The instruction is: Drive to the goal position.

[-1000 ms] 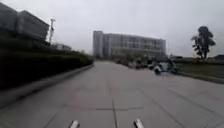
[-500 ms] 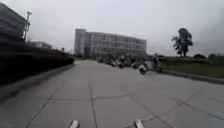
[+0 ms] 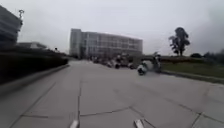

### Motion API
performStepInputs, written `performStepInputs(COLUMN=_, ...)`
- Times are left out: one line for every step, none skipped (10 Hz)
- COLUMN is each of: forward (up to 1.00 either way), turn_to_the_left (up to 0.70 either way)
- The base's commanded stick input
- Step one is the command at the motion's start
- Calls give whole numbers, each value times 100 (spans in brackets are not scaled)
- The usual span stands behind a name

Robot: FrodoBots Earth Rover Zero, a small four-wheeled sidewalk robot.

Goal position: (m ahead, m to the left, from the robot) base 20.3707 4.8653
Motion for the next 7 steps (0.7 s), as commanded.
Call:
performStepInputs(forward=100, turn_to_the_left=21)
performStepInputs(forward=100, turn_to_the_left=40)
performStepInputs(forward=100, turn_to_the_left=40)
performStepInputs(forward=100, turn_to_the_left=0)
performStepInputs(forward=100, turn_to_the_left=0)
performStepInputs(forward=100, turn_to_the_left=0)
performStepInputs(forward=100, turn_to_the_left=0)
